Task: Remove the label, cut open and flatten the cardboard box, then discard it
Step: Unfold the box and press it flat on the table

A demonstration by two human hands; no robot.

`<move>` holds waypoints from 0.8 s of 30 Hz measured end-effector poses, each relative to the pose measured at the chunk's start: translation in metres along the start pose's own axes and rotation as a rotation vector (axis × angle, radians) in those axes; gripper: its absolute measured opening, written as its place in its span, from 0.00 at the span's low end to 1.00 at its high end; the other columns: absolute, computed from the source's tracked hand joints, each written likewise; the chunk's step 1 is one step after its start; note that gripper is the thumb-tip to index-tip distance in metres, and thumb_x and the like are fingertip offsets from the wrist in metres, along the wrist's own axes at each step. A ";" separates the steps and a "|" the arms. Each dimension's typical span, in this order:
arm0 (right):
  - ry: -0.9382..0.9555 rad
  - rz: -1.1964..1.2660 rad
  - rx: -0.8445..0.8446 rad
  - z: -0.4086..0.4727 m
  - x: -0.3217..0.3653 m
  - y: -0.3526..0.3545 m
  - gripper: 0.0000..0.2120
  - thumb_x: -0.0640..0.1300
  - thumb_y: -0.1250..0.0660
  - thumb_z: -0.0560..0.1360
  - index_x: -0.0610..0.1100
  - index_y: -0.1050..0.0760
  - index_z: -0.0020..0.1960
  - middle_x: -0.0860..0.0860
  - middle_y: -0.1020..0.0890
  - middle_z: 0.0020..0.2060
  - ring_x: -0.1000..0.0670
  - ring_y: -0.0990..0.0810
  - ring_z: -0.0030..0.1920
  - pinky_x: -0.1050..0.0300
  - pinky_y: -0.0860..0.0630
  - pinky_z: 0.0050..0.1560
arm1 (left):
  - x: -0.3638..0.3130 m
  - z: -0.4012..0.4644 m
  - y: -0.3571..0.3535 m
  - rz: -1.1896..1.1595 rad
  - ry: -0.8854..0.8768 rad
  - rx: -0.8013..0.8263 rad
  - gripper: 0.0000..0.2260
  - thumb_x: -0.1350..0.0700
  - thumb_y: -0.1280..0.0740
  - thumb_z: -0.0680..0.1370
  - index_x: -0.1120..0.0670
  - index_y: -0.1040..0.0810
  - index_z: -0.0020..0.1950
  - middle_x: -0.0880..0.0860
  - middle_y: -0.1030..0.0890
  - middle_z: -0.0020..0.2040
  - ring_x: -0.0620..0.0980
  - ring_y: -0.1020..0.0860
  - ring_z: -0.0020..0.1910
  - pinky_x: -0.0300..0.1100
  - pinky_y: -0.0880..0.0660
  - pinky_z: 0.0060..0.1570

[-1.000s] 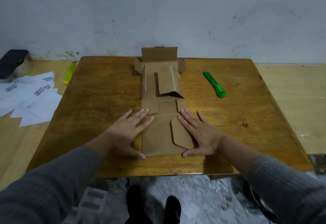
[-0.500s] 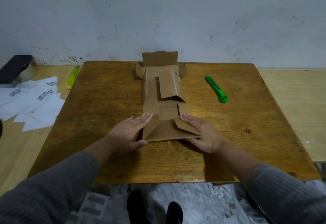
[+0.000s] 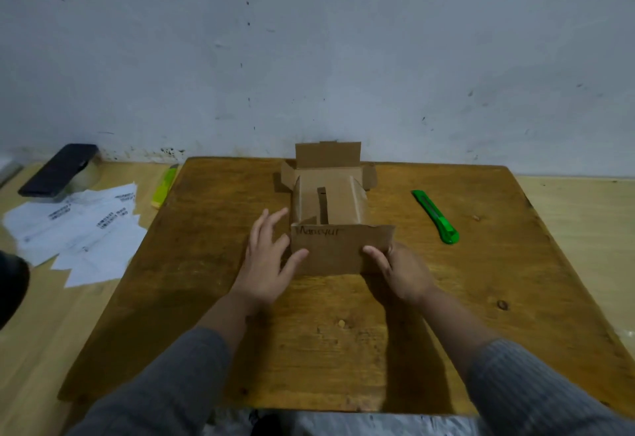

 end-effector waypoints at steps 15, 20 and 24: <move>-0.045 0.126 -0.172 0.027 0.017 -0.010 0.46 0.58 0.40 0.76 0.52 0.75 0.72 0.51 0.51 0.78 0.49 0.52 0.77 0.44 0.57 0.75 | -0.012 0.049 -0.002 0.032 0.127 0.272 0.34 0.49 0.49 0.83 0.48 0.76 0.72 0.49 0.47 0.79 0.38 0.59 0.66 0.44 0.67 0.67; -0.063 0.117 -0.076 0.032 0.021 -0.002 0.43 0.56 0.43 0.79 0.51 0.79 0.69 0.55 0.49 0.77 0.55 0.55 0.66 0.46 0.63 0.74 | -0.012 0.060 -0.006 0.046 0.134 0.245 0.34 0.49 0.50 0.84 0.49 0.78 0.71 0.50 0.43 0.78 0.42 0.52 0.74 0.43 0.68 0.68; -0.085 0.112 -0.058 0.042 0.016 -0.005 0.43 0.59 0.43 0.77 0.59 0.80 0.67 0.52 0.44 0.77 0.42 0.48 0.76 0.45 0.63 0.73 | -0.005 0.063 -0.012 0.054 0.159 0.261 0.34 0.48 0.52 0.84 0.52 0.80 0.69 0.53 0.45 0.79 0.48 0.52 0.77 0.45 0.69 0.69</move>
Point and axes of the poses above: each hand's wrist, its own z-axis towards the middle knuckle, its own y-axis out of the back of the hand, x = y × z, the point moved 1 cm from there along z, towards the middle knuckle
